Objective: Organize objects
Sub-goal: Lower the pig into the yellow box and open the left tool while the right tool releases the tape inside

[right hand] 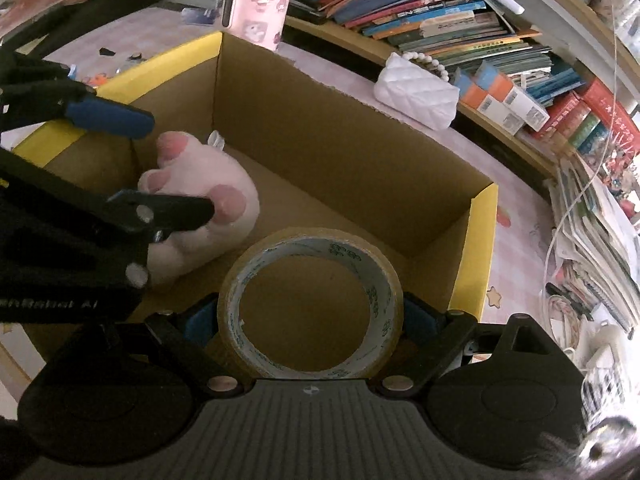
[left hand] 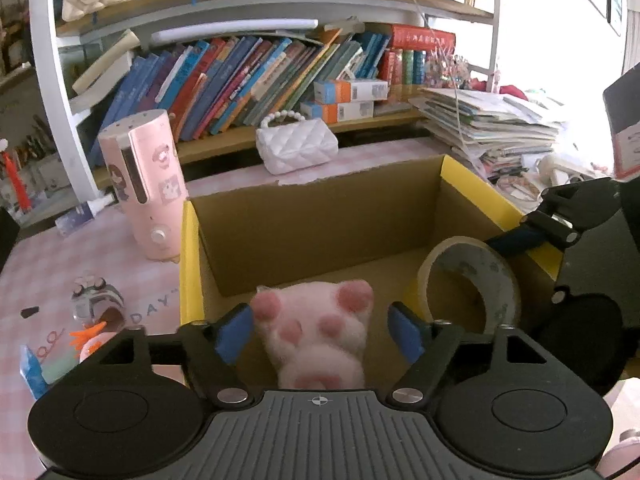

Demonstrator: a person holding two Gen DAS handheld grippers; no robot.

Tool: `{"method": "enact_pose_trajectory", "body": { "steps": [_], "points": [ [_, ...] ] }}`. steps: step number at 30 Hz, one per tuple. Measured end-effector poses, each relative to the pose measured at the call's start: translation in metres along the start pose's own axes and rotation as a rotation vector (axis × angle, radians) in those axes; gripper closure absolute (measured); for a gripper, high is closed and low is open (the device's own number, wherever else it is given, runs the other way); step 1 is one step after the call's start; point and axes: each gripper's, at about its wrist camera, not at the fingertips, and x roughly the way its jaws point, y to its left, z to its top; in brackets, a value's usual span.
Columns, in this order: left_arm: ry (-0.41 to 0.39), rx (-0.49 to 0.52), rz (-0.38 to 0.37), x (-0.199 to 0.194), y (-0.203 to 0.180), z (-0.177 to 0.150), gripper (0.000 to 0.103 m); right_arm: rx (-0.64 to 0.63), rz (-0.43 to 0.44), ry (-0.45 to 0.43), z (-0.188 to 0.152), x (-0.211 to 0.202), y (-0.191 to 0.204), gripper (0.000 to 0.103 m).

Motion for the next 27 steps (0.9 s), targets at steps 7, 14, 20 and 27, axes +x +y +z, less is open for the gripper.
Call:
{"method": "enact_pose_trajectory", "body": {
  "steps": [7, 14, 20, 27],
  "points": [
    [-0.101, -0.042, 0.024, -0.034, 0.005, -0.001, 0.005, 0.049, -0.038, -0.1, -0.006, -0.018, -0.003, 0.004],
    [-0.169, -0.111, 0.034, -0.076, 0.015, -0.01, 0.001, 0.131, -0.069, -0.206, -0.008, -0.055, 0.004, 0.004],
    [-0.207, -0.132, 0.027, -0.112, 0.02, -0.028, 0.001, 0.255, -0.136, -0.256, -0.02, -0.09, 0.018, 0.004],
    [-0.217, -0.157, 0.056, -0.144, 0.029, -0.056, 0.0, 0.459, -0.222, -0.321, -0.044, -0.125, 0.039, 0.003]
  ]
}}
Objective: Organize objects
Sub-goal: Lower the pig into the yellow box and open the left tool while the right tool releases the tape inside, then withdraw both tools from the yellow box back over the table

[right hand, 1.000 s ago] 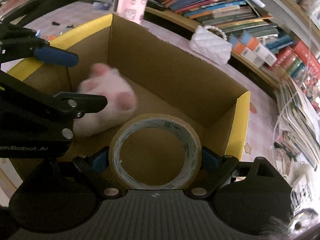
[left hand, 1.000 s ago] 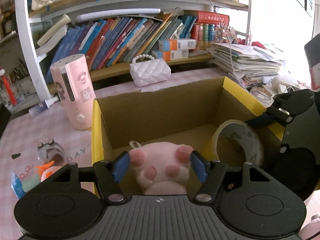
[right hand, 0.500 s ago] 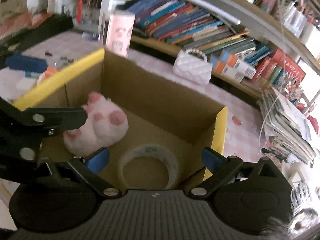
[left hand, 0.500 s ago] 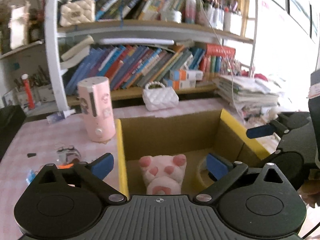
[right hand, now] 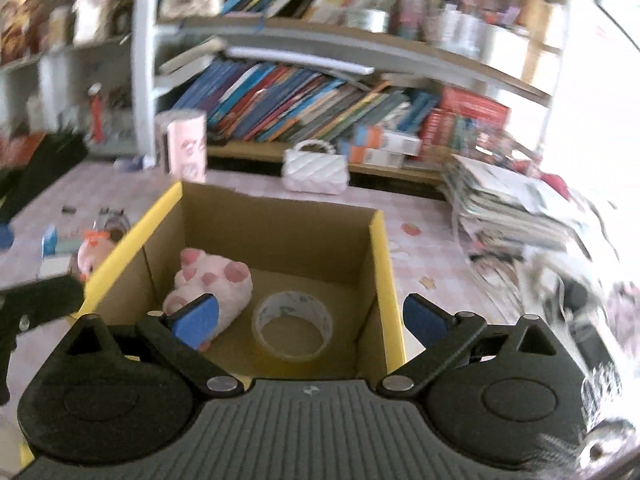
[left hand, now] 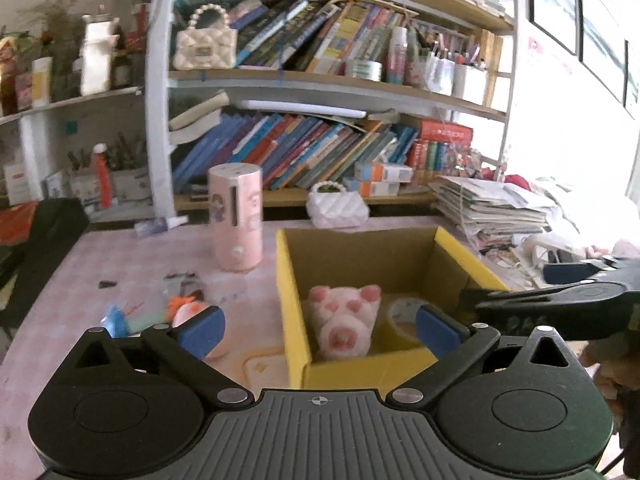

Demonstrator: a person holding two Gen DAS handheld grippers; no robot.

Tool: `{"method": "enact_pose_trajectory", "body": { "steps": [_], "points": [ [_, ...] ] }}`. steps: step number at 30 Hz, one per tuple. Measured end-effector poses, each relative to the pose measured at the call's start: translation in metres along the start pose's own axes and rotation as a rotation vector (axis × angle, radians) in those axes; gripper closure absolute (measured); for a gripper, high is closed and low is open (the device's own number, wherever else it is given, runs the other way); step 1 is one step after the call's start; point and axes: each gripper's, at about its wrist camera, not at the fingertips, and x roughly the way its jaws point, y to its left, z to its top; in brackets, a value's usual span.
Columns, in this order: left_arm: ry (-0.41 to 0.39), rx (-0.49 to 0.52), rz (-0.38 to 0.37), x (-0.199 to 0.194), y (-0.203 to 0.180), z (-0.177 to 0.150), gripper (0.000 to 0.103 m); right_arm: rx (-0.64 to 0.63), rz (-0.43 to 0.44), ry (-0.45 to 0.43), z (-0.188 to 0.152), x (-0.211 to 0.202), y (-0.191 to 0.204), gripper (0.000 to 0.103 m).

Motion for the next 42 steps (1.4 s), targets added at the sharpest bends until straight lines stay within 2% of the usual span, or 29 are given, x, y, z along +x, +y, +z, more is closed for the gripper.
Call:
{"method": "enact_pose_trajectory", "body": {
  "steps": [6, 15, 23, 34, 42],
  "points": [
    [-0.014, 0.004, 0.055, -0.029, 0.015, -0.021, 0.0, 0.127, -0.088, -0.038, -0.033, -0.037, 0.015, 0.0],
    [0.088, 0.04, 0.058, -0.053, 0.03, -0.065, 0.0, 0.177, -0.146, 0.085, -0.09, -0.06, 0.051, 0.0],
    [0.175, 0.044, 0.065, -0.067, 0.043, -0.09, 0.0, 0.13, -0.109, 0.136, -0.116, -0.073, 0.086, 0.0],
    [0.196, -0.007, 0.119, -0.088, 0.075, -0.1, 0.0, 0.101, -0.041, 0.161, -0.122, -0.085, 0.123, 0.0],
    [0.193, 0.0, 0.136, -0.099, 0.087, -0.101, 0.0, 0.094, -0.002, 0.165, -0.12, -0.088, 0.141, 0.0]
  ]
}}
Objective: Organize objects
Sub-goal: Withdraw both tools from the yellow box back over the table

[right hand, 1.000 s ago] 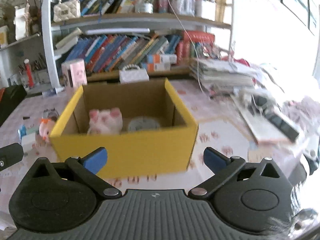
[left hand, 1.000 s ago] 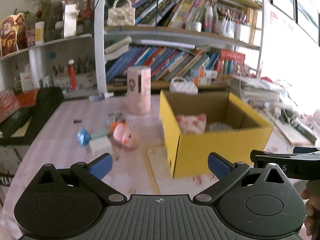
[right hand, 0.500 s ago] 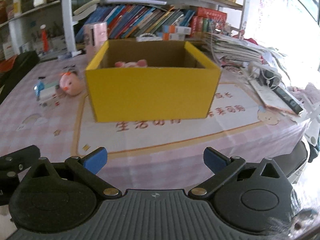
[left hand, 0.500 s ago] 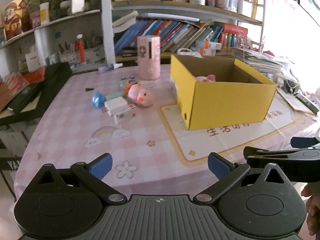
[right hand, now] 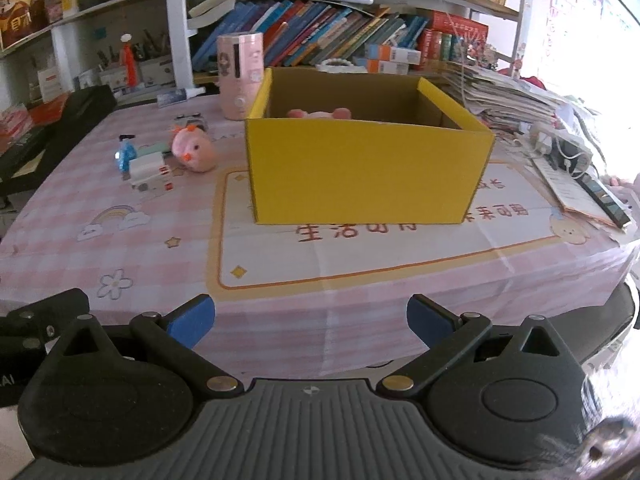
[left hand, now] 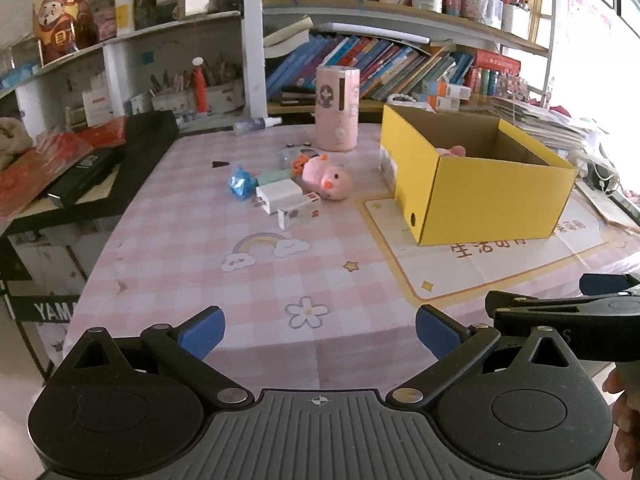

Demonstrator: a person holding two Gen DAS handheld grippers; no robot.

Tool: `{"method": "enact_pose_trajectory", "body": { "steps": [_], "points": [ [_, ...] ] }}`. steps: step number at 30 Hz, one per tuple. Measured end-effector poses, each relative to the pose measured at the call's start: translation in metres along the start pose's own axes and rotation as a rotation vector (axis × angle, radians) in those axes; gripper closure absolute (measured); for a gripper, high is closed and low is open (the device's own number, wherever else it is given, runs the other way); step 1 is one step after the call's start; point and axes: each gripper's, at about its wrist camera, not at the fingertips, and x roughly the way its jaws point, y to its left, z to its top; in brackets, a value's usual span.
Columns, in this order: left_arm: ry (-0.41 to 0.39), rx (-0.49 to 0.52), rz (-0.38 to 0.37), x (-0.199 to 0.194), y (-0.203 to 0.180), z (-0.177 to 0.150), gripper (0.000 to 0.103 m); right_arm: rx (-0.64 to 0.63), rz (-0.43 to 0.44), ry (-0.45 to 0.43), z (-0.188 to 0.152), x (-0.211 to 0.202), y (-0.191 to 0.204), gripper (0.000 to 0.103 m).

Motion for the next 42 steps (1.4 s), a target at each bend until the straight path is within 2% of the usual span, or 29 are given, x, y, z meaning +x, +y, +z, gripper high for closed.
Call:
{"method": "enact_pose_trajectory", "body": {
  "steps": [19, 27, 34, 38, 42],
  "points": [
    [-0.021, -0.055, 0.091, -0.015, 0.044, -0.005, 0.0, -0.07, 0.097, -0.034, 0.013, -0.005, 0.05, 0.0],
    [-0.018, -0.041, 0.129, -0.009, 0.049, -0.004, 0.0, -0.077, 0.12, -0.035, 0.019, 0.003, 0.062, 0.0],
    [-0.007, -0.046, 0.131, 0.005, 0.058, 0.003, 0.0, -0.082, 0.149, -0.035, 0.031, 0.02, 0.071, 0.004],
    [-0.054, -0.018, 0.161, 0.014, 0.062, 0.008, 0.0, -0.093, 0.169, -0.03, 0.041, 0.035, 0.077, 0.01],
    [-0.026, -0.048, 0.131, 0.03, 0.068, 0.019, 0.0, -0.109, 0.182, -0.028, 0.054, 0.05, 0.083, 0.013]
  ]
}}
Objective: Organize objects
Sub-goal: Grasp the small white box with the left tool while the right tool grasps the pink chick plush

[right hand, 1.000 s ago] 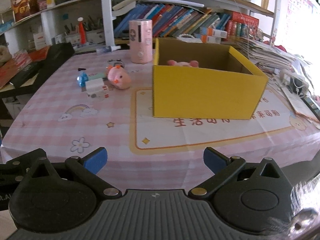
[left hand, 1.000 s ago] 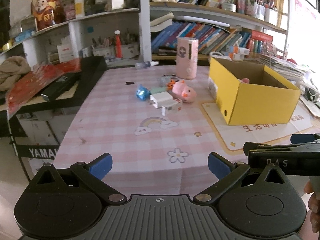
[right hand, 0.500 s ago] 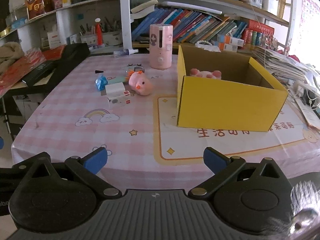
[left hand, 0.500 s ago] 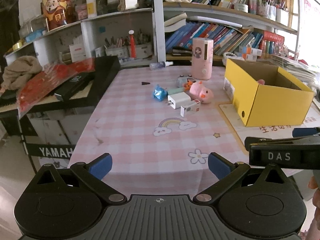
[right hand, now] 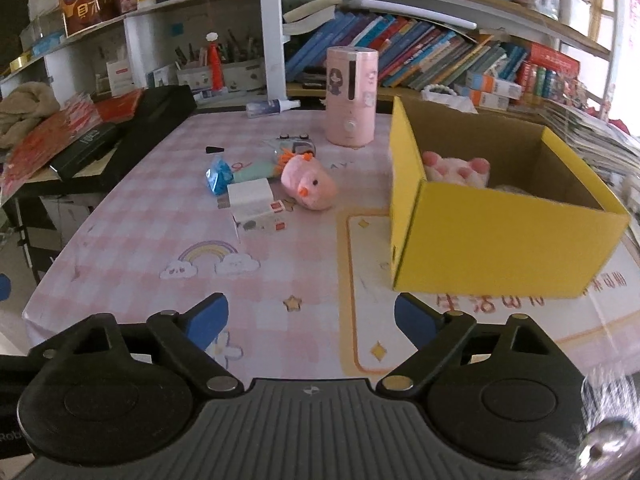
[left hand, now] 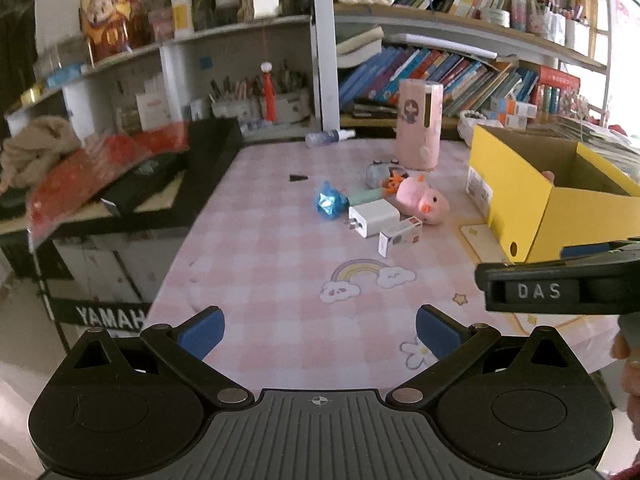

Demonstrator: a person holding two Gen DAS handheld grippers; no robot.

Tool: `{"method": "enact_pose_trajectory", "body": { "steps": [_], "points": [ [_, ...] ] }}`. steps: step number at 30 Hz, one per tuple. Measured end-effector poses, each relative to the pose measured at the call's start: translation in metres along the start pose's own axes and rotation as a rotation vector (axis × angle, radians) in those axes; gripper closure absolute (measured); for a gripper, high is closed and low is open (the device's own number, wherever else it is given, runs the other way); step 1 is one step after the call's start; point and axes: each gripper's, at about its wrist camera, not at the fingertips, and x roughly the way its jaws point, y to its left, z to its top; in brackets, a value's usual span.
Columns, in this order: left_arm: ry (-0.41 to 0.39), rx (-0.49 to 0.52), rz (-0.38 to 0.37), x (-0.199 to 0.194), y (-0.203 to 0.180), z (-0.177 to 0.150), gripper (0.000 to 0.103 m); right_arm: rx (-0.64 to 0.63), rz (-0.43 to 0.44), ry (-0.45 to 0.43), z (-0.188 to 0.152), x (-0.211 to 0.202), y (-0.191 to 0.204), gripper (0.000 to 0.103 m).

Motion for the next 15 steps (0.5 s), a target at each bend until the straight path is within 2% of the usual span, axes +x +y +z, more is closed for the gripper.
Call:
{"method": "enact_pose_trajectory", "body": {
  "steps": [10, 15],
  "points": [
    [0.036, -0.016, -0.019, 0.045, 0.001, 0.025, 0.0, -0.048, 0.064, -0.012, 0.039, 0.043, 0.004, 0.015],
    [0.046, -0.042, -0.045, 0.064, 0.004, 0.036, 0.0, -0.072, 0.096, -0.002, 0.054, 0.066, 0.006, 0.027]
  ]
}}
